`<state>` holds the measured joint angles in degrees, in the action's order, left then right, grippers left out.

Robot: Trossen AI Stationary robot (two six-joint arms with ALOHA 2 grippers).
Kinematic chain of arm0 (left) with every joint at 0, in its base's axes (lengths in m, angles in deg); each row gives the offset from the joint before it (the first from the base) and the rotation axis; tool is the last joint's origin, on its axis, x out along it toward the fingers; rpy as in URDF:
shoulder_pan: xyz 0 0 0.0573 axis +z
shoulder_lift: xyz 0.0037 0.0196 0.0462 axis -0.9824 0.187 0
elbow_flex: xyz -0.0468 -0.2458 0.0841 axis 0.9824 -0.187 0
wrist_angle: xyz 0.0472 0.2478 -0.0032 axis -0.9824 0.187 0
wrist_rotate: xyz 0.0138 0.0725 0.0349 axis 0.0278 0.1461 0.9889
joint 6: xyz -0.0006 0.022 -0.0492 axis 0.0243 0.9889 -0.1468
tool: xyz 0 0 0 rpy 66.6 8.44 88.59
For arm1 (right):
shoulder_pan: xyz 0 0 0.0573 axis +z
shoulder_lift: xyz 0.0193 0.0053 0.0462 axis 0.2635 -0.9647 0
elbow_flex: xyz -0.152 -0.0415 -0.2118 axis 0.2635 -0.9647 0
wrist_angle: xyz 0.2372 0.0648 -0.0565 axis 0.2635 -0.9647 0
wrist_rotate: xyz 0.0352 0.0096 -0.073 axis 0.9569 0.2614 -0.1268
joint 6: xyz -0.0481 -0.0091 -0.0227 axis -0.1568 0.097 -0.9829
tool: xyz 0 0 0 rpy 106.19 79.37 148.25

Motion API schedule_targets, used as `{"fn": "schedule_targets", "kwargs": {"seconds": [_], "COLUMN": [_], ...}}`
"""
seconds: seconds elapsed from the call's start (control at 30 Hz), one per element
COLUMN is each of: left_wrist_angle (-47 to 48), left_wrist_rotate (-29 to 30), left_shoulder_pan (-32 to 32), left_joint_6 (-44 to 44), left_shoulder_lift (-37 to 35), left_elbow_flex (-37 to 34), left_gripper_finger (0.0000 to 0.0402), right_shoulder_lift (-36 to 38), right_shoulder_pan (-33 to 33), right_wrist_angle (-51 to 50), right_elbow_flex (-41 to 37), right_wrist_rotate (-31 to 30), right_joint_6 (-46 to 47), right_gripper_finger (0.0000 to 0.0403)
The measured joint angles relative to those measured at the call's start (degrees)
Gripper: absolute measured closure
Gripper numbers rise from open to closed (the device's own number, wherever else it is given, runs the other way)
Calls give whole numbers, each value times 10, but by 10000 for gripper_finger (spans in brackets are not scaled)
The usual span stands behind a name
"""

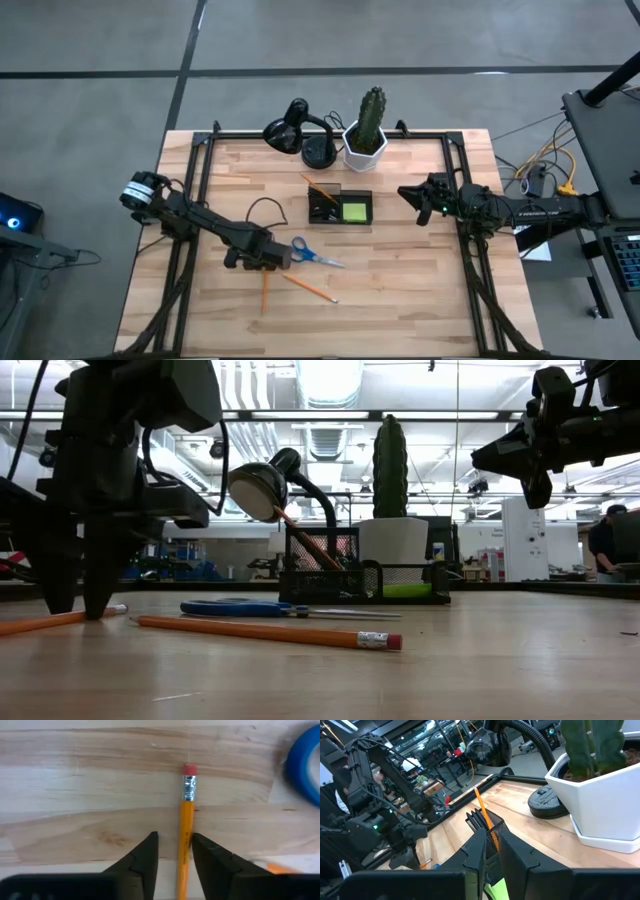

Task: Pick and place office supplies into organizer
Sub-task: Put the left yellow pencil into the mesh desk organizer

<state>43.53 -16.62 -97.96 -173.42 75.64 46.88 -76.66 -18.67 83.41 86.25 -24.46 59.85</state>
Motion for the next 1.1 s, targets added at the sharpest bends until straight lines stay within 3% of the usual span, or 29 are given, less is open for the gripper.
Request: {"fn": "schedule_targets", "kwargs": {"seconds": [0.33, 1.1], "left_wrist_angle": [-12, -29], "left_wrist_rotate": [-20, -34], "left_shoulder_pan": [0, -1], "left_joint_6": [10, 102], "left_shoulder_lift": [0, -21], "left_elbow_flex": [-4, 6], "left_gripper_finger": [394, 395], "right_shoulder_lift": [0, 0], "right_shoulder_pan": [0, 0], "right_wrist_angle": [0, 0], "right_elbow_flex": [0, 0], "right_wrist_rotate": [0, 0], "right_joint_6": [0, 0], "right_gripper_finger": [360, 360]}}
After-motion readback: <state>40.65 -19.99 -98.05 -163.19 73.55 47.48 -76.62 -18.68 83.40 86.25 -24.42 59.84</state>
